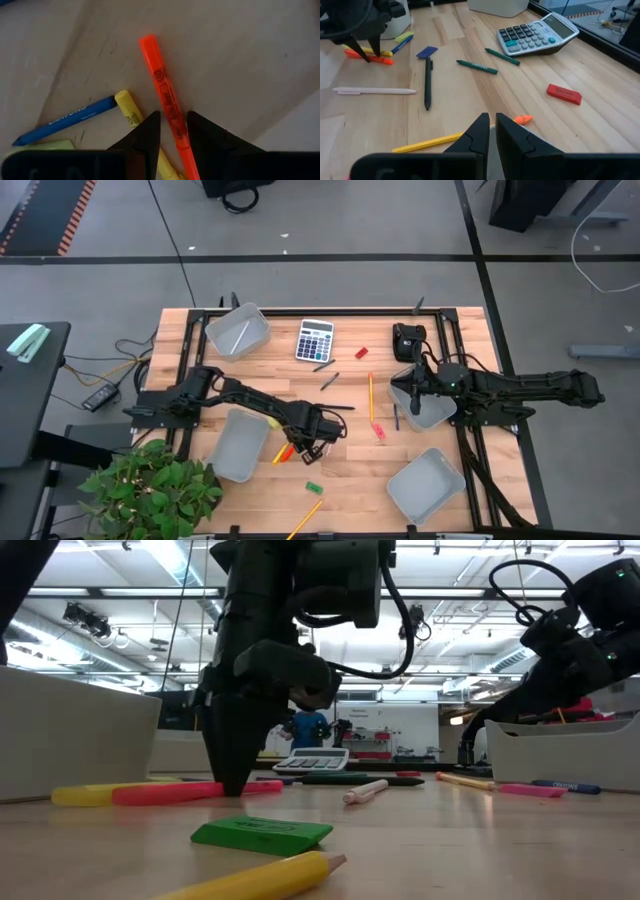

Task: Sort crayons/erasers/pens/pencils in bins
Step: Put the orange ballpen into the bottom left gray bin

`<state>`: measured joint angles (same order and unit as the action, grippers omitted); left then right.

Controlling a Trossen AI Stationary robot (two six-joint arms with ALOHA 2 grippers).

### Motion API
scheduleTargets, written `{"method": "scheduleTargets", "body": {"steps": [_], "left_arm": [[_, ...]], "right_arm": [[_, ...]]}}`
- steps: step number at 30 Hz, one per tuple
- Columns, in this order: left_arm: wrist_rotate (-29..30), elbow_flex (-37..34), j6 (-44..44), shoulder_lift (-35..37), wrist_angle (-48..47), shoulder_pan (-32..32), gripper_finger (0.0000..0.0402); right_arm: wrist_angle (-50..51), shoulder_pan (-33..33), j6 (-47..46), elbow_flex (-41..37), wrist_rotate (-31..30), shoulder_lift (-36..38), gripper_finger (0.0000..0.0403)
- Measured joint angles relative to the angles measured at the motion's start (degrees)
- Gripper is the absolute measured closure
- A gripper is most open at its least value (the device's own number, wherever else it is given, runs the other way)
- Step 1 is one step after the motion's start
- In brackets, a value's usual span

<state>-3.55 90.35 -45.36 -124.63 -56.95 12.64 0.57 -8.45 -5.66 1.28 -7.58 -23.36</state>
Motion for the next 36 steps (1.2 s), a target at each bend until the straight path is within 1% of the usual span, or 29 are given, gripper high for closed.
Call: {"method": "scheduleTargets", "body": {"steps": [7,14,18,21,26,32,34,36], "left_arm": [[0.5,0.0,2.6,-0.7,-0.2,-0.1,0.0313],[-0.4,-0.1,3.1,-0.8,0.0,-0.1,0.0368],[-0.8,-0.2,3.1,-0.7,0.1,-0.1,0.0369],[-2.5,-0.3,3.1,0.1,0.4,-0.2,0.0369],[-3.7,-0.7,2.6,3.5,-1.0,-0.1,0.0356],[-3.5,-0.5,2.6,11.6,-2.8,-0.2,0.0369],[-1.8,-0.5,2.5,15.2,-3.3,0.1,0.0369],[1.4,-0.4,1.3,18.6,-6.4,0.6,0.0365]], "right_arm": [[0.1,0.0,-1.8,0.0,0.5,-0.5,0.0362],[0.2,0.0,-3.0,0.0,0.9,-0.6,0.0362],[0.1,0.0,-3.1,0.0,0.9,-0.6,0.0362],[0.1,0.0,-3.1,0.0,0.9,-0.6,0.0362],[0.2,0.0,-3.1,0.0,0.9,-0.6,0.0362],[0.2,0.0,-3.1,0.0,1.2,-0.7,0.0362],[0.3,0.0,-3.0,0.0,1.9,-0.7,0.0362],[0.4,0.0,-2.9,0.0,2.5,-0.7,0.0362]]}}
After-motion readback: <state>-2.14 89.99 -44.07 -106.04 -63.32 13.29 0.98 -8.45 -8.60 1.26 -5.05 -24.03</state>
